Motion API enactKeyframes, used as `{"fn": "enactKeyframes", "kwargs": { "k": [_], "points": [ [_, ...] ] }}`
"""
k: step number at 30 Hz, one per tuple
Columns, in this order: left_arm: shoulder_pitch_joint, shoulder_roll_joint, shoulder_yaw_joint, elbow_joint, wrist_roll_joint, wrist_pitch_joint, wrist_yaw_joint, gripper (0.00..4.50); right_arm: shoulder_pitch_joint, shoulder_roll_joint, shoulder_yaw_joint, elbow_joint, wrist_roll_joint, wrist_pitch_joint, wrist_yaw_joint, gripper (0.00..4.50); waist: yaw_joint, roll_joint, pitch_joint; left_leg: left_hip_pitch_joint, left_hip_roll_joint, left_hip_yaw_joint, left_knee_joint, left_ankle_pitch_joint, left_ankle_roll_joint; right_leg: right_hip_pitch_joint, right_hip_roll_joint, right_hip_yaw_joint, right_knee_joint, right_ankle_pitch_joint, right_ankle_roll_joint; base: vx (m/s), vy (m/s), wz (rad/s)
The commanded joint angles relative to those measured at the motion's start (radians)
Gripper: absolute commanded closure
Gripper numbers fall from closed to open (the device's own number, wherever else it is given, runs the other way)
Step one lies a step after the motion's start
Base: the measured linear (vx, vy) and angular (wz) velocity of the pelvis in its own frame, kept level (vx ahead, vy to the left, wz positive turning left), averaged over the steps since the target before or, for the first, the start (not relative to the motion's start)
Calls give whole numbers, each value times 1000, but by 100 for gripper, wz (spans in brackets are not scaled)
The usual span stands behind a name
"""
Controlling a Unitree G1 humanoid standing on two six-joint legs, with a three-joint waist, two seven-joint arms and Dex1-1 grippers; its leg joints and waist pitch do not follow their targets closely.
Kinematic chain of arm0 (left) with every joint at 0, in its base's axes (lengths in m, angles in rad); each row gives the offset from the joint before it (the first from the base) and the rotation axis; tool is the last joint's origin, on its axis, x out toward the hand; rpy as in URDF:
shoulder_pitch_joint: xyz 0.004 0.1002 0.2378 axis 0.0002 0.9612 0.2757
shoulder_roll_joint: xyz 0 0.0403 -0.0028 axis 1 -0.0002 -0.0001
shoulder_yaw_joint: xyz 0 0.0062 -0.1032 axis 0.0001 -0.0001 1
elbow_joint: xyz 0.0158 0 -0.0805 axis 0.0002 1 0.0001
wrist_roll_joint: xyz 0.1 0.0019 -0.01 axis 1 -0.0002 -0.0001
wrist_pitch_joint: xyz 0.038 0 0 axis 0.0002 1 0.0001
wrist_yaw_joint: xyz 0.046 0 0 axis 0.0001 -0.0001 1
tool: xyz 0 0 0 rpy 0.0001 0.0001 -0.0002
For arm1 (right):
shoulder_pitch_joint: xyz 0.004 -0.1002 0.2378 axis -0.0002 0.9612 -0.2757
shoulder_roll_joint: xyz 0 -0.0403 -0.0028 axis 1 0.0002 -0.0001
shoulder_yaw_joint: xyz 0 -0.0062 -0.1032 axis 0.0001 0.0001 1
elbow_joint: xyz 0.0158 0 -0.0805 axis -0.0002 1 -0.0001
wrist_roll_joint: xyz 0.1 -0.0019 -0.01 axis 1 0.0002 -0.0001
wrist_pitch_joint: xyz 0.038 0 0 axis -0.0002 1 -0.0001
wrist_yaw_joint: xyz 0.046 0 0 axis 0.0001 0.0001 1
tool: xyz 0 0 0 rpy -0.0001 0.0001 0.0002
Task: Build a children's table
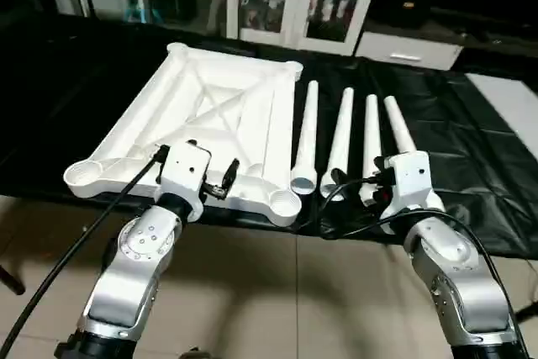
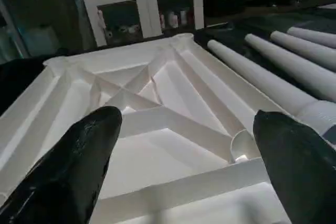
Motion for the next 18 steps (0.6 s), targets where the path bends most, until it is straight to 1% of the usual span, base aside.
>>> {"fn": "enactKeyframes", "kwargs": {
  "k": [1,2,3,4,5,6,7,8,9,10,11,12,13,14,15,16,17,18],
  "points": [
    [-9,-3,3,-12,2,12,-5,0,-16,2,-5,-18,6,-11,-9,4,-23,27,-24,71,25,-33,-100,-746,-59,-6,-41,-37,-137,-583,-57,-27,55,-21],
    [-8,-4,6,-13,2,13,-4,0,-15,5,-2,-17,5,-12,-10,4,-32,37,-25,54,32,-39,-126,-815,-51,33,-30,-65,-114,-497,-59,-15,73,-30],
    [-8,-4,6,-13,2,13,-4,0,-15,5,-2,-17,5,-12,-10,4,-34,41,-25,41,39,-40,-147,-848,-47,50,-26,-73,-91,-435,-60,-15,73,-30],
    [-6,-4,9,-14,2,13,-5,0,-13,11,0,-18,4,-13,-13,4,-28,47,-35,18,49,-42,-176,-891,-36,90,-31,-71,-20,-295,-62,-48,42,-28],
    [-4,-4,12,-16,2,14,-5,0,-10,21,-1,-23,7,-12,-17,4,-29,37,-29,42,50,-33,-176,-892,-28,62,-38,-58,-32,-298,-66,0,0,0],
    [-4,-4,13,-16,2,14,-5,0,-10,22,-1,-23,8,-11,-17,4,-32,29,-21,60,39,-24,-155,-872,-35,38,-50,-50,-78,-400,-71,0,0,0],
    [-2,-4,16,-18,2,16,-7,0,-5,31,0,-32,7,-11,-22,4,-35,22,-19,85,19,-13,-120,-824,-41,14,-69,-46,-128,-531,-77,85,-52,-6],
    [0,-5,16,-18,4,18,-8,0,-1,36,2,-35,5,-11,-27,4,-34,12,-17,77,-2,-4,-60,-631,-23,27,-109,-53,-186,-796,-30,54,-14,-20],
    [0,-5,16,-18,4,18,-8,0,-1,36,2,-35,5,-11,-27,4,-33,14,-25,60,1,-6,-64,-589,-18,48,-113,-51,-181,-794,-19,54,-14,-20],
    [0,-4,14,-19,7,18,-9,0,-1,39,3,-35,1,-12,-31,4,-31,14,-37,28,6,-14,-83,-545,-14,77,-102,-54,-160,-724,-3,53,18,-28],
    [0,-3,13,-19,9,18,-10,0,0,40,5,-34,-2,-12,-35,4,-24,15,-48,28,6,-15,-94,-488,-6,77,-94,-46,-152,-606,-20,69,7,-12],
    [0,-4,13,-21,9,19,-10,0,-1,41,7,-33,-4,-15,-35,4,-20,16,-51,35,7,-14,-100,-464,1,70,-87,-42,-147,-541,-41,69,7,-12],
    [0,-4,14,-22,10,20,-10,0,-2,41,9,-32,-7,-16,-34,4,-21,14,-55,39,12,-13,-108,-413,18,65,-74,-37,-128,-397,-94,90,-4,1],
    [1,-6,16,-24,10,21,-9,0,-5,39,12,-31,-11,-25,-28,4,-24,14,-58,37,15,-14,-113,-364,36,67,-62,-38,-112,-281,-135,115,1,2],
    [2,-7,17,-24,11,21,-9,0,-6,37,13,-31,-14,-30,-24,4,-26,14,-61,49,17,-13,-113,-339,55,58,-55,-37,-99,-204,-168,115,1,2],
    [3,-7,17,-24,11,21,-9,0,-6,37,13,-31,-14,-30,-24,4,-27,14,-64,58,17,-13,-112,-328,66,53,-52,-35,-92,-166,-187,148,-2,8],
    [5,-8,18,-25,14,20,-8,0,-8,33,15,-30,-15,-29,-16,4,-28,9,-68,72,18,-12,-110,-311,79,45,-49,-34,-86,-119,-208,190,-8,11],
    [6,-8,19,-27,17,21,-7,0,-9,31,16,-29,-11,-23,-9,4,-32,10,-73,73,14,-13,-104,-235,114,48,-44,-32,-69,0,-244,190,-8,11]
  ]
}}
